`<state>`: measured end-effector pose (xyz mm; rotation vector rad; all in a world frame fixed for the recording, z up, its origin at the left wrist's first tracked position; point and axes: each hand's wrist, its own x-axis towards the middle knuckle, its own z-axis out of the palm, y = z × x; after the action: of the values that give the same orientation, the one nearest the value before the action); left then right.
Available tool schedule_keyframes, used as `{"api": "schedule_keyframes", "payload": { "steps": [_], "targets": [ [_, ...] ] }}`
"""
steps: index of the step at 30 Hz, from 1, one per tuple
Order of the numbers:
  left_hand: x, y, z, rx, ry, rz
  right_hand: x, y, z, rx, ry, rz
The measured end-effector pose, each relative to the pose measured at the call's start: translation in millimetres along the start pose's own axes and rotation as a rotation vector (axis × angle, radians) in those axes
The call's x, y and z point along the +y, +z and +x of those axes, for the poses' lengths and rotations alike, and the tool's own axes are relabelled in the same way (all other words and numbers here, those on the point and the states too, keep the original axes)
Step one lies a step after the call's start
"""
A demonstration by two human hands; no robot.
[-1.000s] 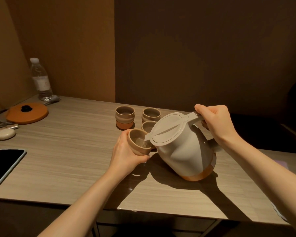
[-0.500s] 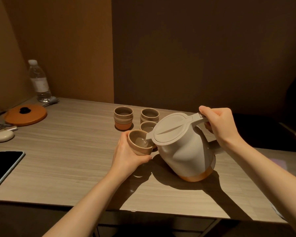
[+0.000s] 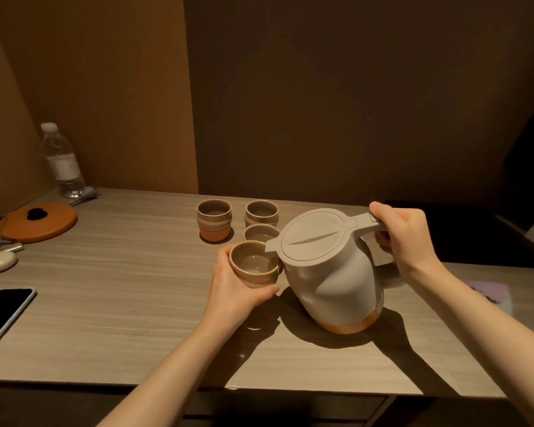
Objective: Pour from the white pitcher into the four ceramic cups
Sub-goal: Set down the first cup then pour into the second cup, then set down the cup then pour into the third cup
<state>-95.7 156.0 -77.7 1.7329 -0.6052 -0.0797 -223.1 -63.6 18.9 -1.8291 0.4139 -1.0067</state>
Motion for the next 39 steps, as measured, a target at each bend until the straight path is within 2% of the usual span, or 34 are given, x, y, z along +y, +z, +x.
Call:
{"api": "schedule_keyframes", "payload": {
  "steps": [12,23,39],
  "targets": [
    [0.3,-0.6,-3.2,-0.007,-0.031,-0.046,7.5,-6.4,-2.6,0.113,0.093,0.033],
    [-11.3,-20.6,12.8,0.097,-0.026,-0.026,5.8,-7.4,-8.0,0.212,0.16,0.04],
    [-60.9,-27.1,66.2,0.239,-0.194,0.069,8.5,-8.6,-3.8,0.174,0.172,0.051]
  ]
}}
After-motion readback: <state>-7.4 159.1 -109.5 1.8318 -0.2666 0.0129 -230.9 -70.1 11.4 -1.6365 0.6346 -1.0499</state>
